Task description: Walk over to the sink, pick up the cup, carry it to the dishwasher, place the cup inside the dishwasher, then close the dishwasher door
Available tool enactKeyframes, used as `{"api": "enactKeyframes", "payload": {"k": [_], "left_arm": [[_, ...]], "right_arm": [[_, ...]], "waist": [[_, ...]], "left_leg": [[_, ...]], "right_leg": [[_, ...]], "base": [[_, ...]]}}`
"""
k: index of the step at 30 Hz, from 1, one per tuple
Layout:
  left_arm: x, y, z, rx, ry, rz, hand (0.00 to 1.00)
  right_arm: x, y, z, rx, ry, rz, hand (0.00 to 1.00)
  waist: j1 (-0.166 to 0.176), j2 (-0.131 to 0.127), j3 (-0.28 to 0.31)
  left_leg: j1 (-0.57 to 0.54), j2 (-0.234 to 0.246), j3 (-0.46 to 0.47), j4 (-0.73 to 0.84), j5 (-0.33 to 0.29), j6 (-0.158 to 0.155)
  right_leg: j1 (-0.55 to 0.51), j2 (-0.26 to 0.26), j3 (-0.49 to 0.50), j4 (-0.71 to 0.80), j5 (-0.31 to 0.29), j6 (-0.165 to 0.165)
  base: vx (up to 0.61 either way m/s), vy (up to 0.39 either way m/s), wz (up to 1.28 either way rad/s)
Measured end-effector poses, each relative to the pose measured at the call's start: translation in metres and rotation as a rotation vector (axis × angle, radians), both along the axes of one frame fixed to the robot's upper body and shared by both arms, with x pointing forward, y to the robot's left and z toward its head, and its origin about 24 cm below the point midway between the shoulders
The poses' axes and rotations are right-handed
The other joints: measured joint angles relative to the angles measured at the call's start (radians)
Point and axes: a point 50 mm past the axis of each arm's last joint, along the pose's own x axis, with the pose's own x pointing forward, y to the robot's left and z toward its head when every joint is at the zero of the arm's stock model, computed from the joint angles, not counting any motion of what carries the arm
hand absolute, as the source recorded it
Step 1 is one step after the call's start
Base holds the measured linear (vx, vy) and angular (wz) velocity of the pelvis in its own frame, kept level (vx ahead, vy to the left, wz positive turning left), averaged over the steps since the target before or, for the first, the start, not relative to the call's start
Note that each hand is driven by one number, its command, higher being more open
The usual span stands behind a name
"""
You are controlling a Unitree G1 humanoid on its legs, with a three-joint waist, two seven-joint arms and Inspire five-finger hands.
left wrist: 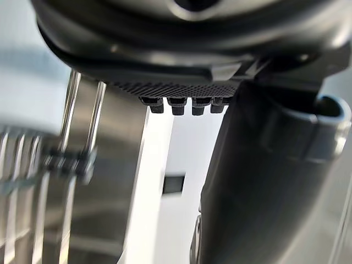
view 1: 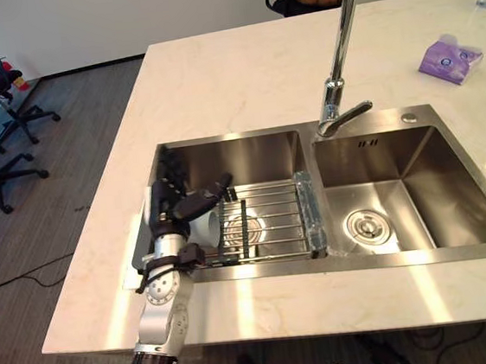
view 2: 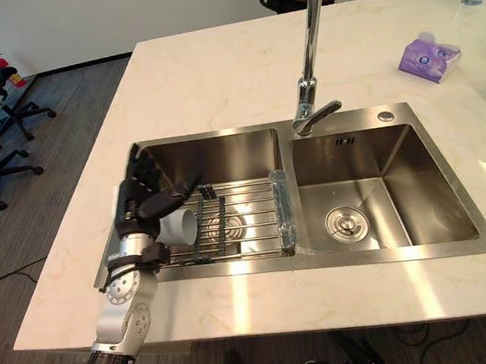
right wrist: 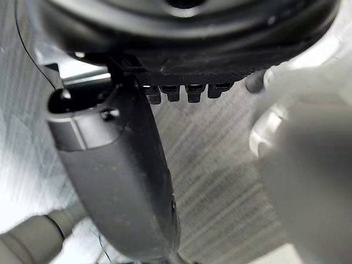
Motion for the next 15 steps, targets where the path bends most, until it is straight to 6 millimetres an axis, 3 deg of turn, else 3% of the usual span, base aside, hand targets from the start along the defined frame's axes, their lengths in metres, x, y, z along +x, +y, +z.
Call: {"api": "enactKeyframes", "payload": {"k": [2,5,7,8,9,11,12,13,14,15], "left_arm": [[-0.002,-0.004,0.004,0.071,-0.018,-0.09,1.0],[-0.004,0.007,0.014,0.127,-0.06,-0.165,1.0],[-0.005,0.016,0.017,0.127,-0.076,-0.181,1.0],[-0.005,0.02,0.02,0.147,-0.087,-0.191,1.0],[-0.006,0.022,0.02,0.16,-0.093,-0.197,1.0],[-0.011,0.032,0.023,0.163,-0.131,-0.162,1.0],[-0.013,0.042,0.026,0.17,-0.158,-0.12,1.0],[-0.013,0.048,0.028,0.175,-0.166,-0.098,1.0],[-0.016,0.057,0.029,0.177,-0.175,-0.058,1.0],[-0.02,0.064,0.032,0.192,-0.2,-0.026,1.0]], "right_arm": [[0.001,-0.004,0.001,-0.007,-0.009,0.0,1.0],[0.001,-0.006,0.002,-0.008,-0.008,-0.014,1.0],[-0.001,-0.007,0.001,0.0,0.001,-0.033,1.0],[-0.006,-0.007,0.0,0.003,0.014,-0.042,1.0],[-0.011,-0.009,0.0,0.003,0.024,-0.05,1.0],[-0.013,-0.008,0.0,0.011,0.032,-0.059,1.0],[-0.015,-0.006,-0.002,0.025,0.038,-0.067,1.0],[-0.015,-0.005,-0.002,0.031,0.041,-0.071,1.0],[-0.017,-0.007,-0.002,0.029,0.048,-0.079,1.0],[-0.016,-0.008,-0.002,0.034,0.043,-0.103,1.0]], "waist": [[-0.001,0.001,-0.001],[0.004,0.008,-0.001],[0.004,0.016,0.008],[0.001,0.008,0.02],[-0.002,0.018,0.03],[-0.001,0.023,0.035],[0.001,0.016,0.037],[0.0,0.01,0.038],[0.001,0.025,0.036],[0.007,0.036,0.036]], "left_leg": [[0.016,-0.004,0.018,-0.012,0.0,0.002],[0.023,-0.007,0.046,-0.015,-0.015,0.01],[0.048,-0.009,0.05,-0.019,-0.027,0.021],[0.083,-0.024,0.043,-0.023,-0.042,0.037],[0.107,-0.027,0.033,-0.015,-0.058,0.043],[0.102,-0.029,0.029,0.022,-0.092,0.036],[0.099,-0.039,0.021,0.032,-0.098,0.033],[0.097,-0.047,0.016,0.034,-0.098,0.028],[0.094,-0.038,0.008,0.036,-0.096,0.013],[0.09,-0.024,0.008,0.037,-0.094,0.009]], "right_leg": [[-0.001,-0.006,0.013,0.005,0.0,0.0],[-0.044,-0.025,0.008,0.083,-0.001,0.001],[-0.124,-0.066,-0.005,0.288,0.0,0.001],[-0.168,-0.115,-0.008,0.438,0.011,0.006],[-0.187,-0.147,-0.018,0.507,0.003,-0.02],[-0.203,-0.176,-0.044,0.416,-0.018,-0.037],[-0.21,-0.181,-0.049,0.301,0.058,-0.033],[-0.208,-0.182,-0.052,0.245,0.096,-0.025],[-0.181,-0.164,-0.067,0.187,0.093,-0.012],[-0.151,-0.14,-0.081,0.119,0.106,0.023]], "base": [[0.04,0.024,-0.3],[0.04,0.051,-0.28],[0.03,0.088,-0.07],[0.03,0.103,0.19],[0.03,0.08,0.23],[0.03,0.07,0.17],[0.06,0.052,0.17],[0.11,-0.038,0.2],[0.14,-0.085,0.11],[0.14,-0.098,0.05]]}}
